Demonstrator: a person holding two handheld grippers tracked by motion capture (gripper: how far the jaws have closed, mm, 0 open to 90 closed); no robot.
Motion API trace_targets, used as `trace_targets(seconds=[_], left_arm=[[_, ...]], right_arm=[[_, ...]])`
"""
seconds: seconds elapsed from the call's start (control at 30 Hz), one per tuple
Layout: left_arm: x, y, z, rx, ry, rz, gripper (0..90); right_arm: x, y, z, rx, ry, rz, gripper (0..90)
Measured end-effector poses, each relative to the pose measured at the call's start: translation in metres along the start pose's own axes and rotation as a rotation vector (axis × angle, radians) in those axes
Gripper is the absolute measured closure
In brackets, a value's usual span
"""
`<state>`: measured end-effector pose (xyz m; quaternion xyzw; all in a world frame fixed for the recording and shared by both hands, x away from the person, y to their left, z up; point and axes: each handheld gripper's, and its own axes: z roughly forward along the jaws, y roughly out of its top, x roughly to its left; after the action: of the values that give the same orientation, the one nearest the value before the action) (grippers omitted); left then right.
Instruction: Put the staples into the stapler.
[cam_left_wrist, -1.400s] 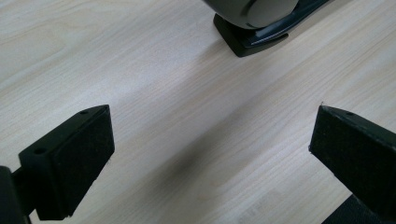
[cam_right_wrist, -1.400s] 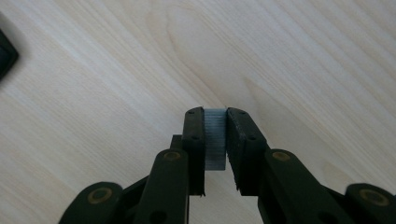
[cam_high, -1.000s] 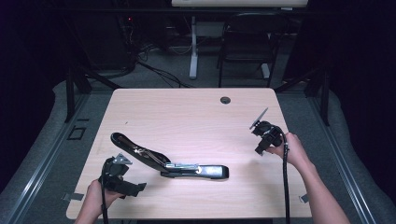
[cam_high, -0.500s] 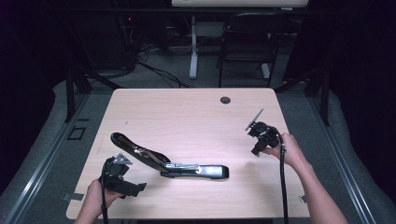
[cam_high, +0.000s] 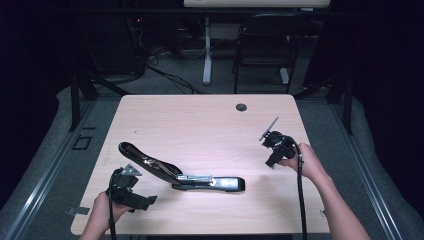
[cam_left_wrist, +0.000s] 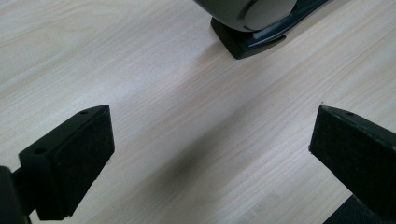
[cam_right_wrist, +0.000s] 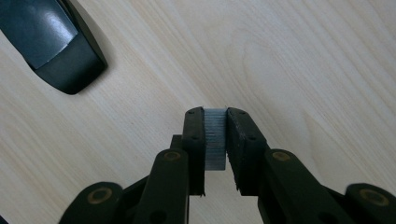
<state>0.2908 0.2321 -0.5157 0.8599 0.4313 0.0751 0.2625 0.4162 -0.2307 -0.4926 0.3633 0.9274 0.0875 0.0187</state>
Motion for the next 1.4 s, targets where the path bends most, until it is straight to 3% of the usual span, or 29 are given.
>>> trace_targets(seconds=[0.37,0.67,1.4], left_arm=[[0.000,0.000,0.000,0.002,0.002,0.000,0.0],[0.000,-0.001,0.000,0.007,-0.004,0.001,0.0],[0.000,0.000,0.002,0.005,-0.003,0.000,0.0]], right_arm=[[0.012,0.008,-0.004,-0.015,0.021,-0.047,78.5],[0.020,0.013,-0.004,-0.035,0.036,-0.058,78.4],[0.051,0.037,-0.003,-0.038,0.055,-0.164,78.5]])
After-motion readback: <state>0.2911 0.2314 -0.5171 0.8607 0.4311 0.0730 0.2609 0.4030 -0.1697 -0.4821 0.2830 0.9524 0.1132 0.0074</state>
